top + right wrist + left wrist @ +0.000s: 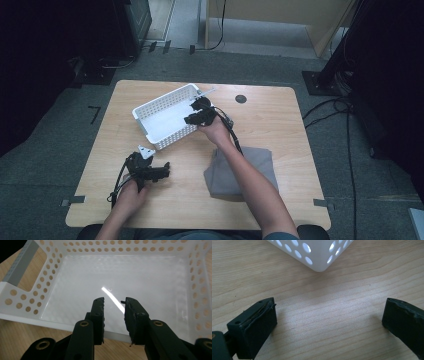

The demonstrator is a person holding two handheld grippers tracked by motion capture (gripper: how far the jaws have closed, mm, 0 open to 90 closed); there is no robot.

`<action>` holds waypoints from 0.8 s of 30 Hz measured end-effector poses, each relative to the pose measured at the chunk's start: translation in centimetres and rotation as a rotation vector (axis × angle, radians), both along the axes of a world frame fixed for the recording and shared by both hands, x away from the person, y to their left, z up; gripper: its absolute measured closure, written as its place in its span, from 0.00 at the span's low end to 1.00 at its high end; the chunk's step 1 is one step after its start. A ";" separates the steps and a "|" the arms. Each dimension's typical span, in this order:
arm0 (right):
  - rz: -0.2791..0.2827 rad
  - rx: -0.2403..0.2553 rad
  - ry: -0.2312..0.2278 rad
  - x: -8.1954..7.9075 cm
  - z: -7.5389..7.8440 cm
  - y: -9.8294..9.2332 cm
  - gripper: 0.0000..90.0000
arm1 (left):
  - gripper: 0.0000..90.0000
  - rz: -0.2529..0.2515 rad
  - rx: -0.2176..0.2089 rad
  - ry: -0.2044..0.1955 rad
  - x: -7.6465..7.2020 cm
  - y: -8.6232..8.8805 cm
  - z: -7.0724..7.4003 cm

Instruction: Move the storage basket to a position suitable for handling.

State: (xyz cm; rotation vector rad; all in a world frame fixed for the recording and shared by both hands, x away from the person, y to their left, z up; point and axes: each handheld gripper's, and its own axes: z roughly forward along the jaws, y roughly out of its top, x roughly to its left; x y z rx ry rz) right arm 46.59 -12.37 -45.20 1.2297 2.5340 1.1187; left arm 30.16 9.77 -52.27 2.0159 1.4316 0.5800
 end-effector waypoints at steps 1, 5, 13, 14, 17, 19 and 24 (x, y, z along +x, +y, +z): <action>-0.005 -0.004 -0.012 0.1 0.1 -0.3 0.77 | 0.00 0.000 0.000 0.000 0.0 0.0 0.0; -0.045 -0.005 -0.027 0.9 0.3 -1.7 0.77 | 0.00 0.000 0.000 0.000 0.0 0.0 0.0; -0.098 -0.003 -0.047 2.8 0.7 -4.1 0.76 | 0.00 -0.002 0.002 0.002 0.0 0.0 0.0; -0.105 0.001 -0.040 3.1 0.8 -4.3 0.76 | 0.00 -0.002 0.002 0.002 0.0 0.0 0.0; -0.132 -0.006 -0.056 3.7 1.1 -5.0 0.77 | 0.00 -0.002 0.003 0.002 0.0 0.0 0.0; -0.137 0.008 -0.060 4.2 1.2 -5.5 0.77 | 0.00 -0.002 0.002 0.001 0.0 0.0 0.0; -0.172 -0.022 -0.065 5.4 1.4 -5.9 0.75 | 0.00 -0.010 0.002 0.001 0.0 0.0 0.0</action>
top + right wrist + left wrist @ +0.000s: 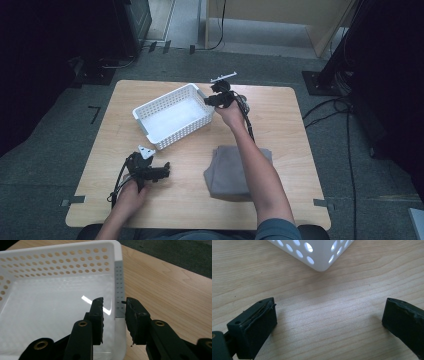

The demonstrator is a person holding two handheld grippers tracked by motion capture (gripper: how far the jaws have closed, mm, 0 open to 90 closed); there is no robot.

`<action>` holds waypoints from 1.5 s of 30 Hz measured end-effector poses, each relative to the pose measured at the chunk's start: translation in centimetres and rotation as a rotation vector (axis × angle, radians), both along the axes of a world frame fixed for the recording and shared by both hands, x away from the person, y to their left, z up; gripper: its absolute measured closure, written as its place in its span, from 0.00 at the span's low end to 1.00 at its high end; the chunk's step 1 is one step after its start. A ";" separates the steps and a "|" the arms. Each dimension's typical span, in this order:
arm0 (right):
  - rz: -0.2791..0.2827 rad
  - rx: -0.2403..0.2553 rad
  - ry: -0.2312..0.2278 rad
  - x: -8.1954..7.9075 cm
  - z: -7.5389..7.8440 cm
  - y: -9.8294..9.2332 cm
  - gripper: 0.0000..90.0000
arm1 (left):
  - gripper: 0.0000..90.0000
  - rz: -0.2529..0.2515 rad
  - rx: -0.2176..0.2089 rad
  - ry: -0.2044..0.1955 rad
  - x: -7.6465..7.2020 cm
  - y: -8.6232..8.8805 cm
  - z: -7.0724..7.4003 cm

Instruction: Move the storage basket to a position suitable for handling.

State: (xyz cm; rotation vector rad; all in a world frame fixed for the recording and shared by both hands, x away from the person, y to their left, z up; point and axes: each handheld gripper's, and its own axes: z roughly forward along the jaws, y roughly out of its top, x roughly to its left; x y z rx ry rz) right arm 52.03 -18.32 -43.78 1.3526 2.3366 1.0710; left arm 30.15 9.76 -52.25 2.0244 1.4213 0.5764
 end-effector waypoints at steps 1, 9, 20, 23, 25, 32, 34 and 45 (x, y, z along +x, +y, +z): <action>-0.005 -0.009 0.016 0.3 -0.2 0.0 0.75 | 0.00 -0.001 -0.001 -0.001 0.0 0.0 0.0; -0.027 -0.006 0.064 1.0 -1.9 -0.1 0.81 | 0.00 -0.003 -0.001 0.000 0.0 0.0 0.0; -0.068 -0.045 0.084 0.2 -1.5 -0.3 0.88 | 0.00 -0.004 0.000 0.001 0.0 0.0 0.0; -0.083 -0.046 0.081 -0.3 -1.5 -1.0 0.88 | 0.00 -0.004 0.000 0.001 0.0 0.0 0.0; -0.099 -0.032 0.089 -0.8 -1.6 -1.7 0.88 | 0.00 -0.004 0.000 0.001 0.0 0.0 0.0; -0.144 -0.022 0.108 -2.2 -1.5 -4.0 0.88 | 0.00 -0.001 -0.003 -0.001 0.0 0.0 0.0; -0.153 -0.018 0.102 -2.6 -1.4 -4.7 0.88 | 0.00 -0.002 -0.003 -0.001 0.0 0.0 0.0; -0.210 0.009 0.104 -4.6 -1.7 -8.5 0.88 | 0.00 -0.003 -0.002 -0.001 0.0 0.0 0.0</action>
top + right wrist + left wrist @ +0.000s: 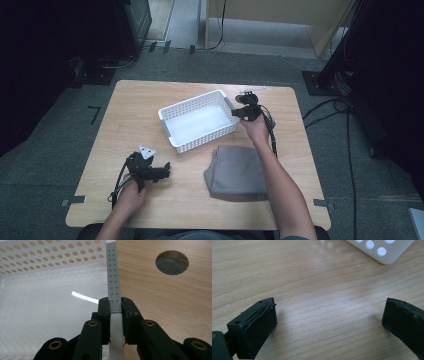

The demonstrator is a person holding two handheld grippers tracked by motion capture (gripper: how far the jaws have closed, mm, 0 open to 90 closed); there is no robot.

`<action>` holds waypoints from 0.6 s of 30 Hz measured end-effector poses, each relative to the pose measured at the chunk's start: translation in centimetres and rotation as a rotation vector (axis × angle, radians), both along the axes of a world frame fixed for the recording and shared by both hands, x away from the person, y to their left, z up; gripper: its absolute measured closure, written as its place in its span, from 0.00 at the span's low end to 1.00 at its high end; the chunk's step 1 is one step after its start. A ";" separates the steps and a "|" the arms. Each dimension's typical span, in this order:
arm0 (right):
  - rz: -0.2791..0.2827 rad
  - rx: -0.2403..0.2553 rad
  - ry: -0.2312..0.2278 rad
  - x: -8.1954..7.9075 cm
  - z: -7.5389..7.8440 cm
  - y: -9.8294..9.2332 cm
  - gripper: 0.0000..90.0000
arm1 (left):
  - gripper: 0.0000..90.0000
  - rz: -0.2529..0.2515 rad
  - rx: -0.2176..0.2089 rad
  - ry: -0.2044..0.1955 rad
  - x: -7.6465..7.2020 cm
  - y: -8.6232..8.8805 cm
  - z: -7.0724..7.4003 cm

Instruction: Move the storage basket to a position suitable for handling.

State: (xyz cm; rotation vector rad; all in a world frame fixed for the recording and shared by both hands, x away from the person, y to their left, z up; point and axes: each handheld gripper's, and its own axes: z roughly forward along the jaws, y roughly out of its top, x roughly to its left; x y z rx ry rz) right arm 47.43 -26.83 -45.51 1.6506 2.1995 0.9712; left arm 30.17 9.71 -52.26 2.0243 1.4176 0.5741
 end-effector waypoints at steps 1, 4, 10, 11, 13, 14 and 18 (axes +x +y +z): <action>-0.007 0.004 0.001 -0.1 0.0 -0.2 0.88 | 0.00 0.000 0.000 0.000 0.0 0.0 0.0; -0.029 0.004 0.001 -0.6 0.0 -1.0 0.88 | 0.00 0.000 0.000 0.000 0.0 0.0 0.0; -0.069 -0.001 0.001 -1.4 0.0 -2.4 0.88 | 0.00 0.000 0.000 0.000 0.0 0.0 0.0; -0.073 0.001 0.001 -1.5 0.0 -2.7 0.88 | 0.00 0.000 0.000 0.000 0.0 0.0 0.0; -0.090 0.005 0.002 -1.8 0.0 -3.2 0.88 | 0.00 0.000 0.000 0.000 0.0 0.0 0.0; -0.095 0.004 0.000 -1.9 -0.1 -3.5 0.88 | 0.00 0.000 0.000 0.000 0.0 0.0 0.0; -0.123 0.007 -0.001 -2.6 -0.1 -4.5 0.88 | 0.00 0.000 0.000 0.000 0.0 0.0 0.0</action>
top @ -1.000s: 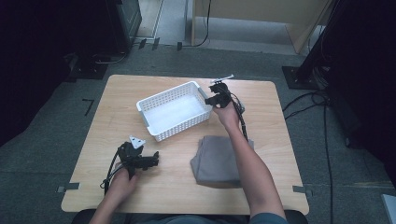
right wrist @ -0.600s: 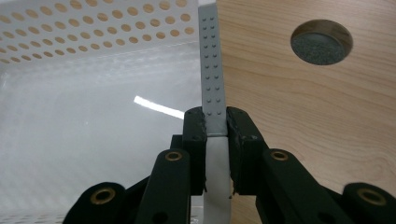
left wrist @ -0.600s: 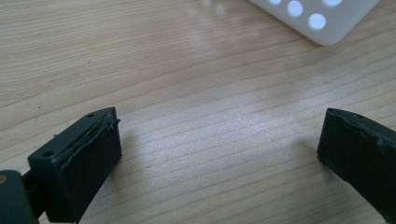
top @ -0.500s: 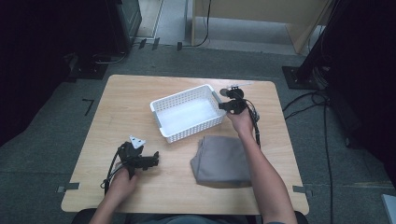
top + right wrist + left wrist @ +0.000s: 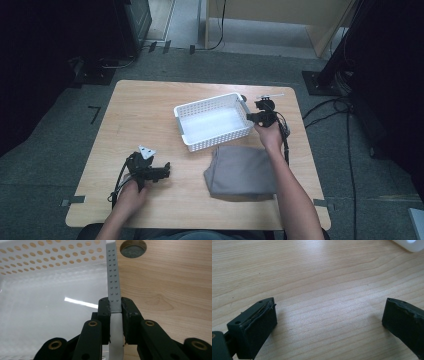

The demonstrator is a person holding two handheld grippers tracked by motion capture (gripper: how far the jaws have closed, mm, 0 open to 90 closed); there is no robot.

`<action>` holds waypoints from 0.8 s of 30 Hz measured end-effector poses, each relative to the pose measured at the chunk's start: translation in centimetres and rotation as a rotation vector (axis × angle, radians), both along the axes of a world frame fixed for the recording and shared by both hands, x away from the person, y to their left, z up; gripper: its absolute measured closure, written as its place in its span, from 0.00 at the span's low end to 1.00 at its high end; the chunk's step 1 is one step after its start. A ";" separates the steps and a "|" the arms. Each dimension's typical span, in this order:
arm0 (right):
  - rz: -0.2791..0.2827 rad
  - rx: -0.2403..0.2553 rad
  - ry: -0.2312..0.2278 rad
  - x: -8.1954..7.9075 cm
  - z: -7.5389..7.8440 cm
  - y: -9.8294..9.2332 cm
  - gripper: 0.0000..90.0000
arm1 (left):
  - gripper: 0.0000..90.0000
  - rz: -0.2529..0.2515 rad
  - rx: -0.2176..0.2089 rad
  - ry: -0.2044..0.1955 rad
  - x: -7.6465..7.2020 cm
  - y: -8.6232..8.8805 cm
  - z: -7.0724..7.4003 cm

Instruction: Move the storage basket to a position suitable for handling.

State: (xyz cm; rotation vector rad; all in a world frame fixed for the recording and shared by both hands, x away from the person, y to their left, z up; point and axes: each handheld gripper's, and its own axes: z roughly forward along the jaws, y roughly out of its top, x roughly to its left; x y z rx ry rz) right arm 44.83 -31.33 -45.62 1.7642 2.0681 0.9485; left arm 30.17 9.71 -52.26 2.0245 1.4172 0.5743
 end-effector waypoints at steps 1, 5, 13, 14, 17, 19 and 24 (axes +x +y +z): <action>-0.006 0.005 -0.002 -0.1 0.0 -0.2 0.88 | 0.00 0.000 0.000 0.000 0.0 0.0 0.0; -0.032 0.013 0.004 -0.7 0.0 -1.0 0.88 | 0.00 0.000 0.000 0.000 0.0 0.0 0.0; -0.045 0.056 -0.010 -1.5 0.2 -1.7 0.73 | 0.00 -0.001 0.001 0.001 0.0 0.0 0.0; -0.044 0.055 -0.023 -1.7 0.6 -1.7 0.72 | 0.00 -0.001 0.000 0.000 0.0 0.0 0.0; -0.034 0.061 -0.039 -2.3 1.3 -1.6 0.70 | 0.00 -0.001 0.000 0.000 0.0 0.0 0.0; -0.029 0.040 -0.051 -2.8 1.8 -1.6 0.71 | 0.00 -0.001 0.000 0.000 0.0 0.0 0.0; 0.001 0.073 -0.056 -3.8 2.8 -1.7 0.80 | 0.00 -0.001 0.000 0.001 0.0 0.0 0.0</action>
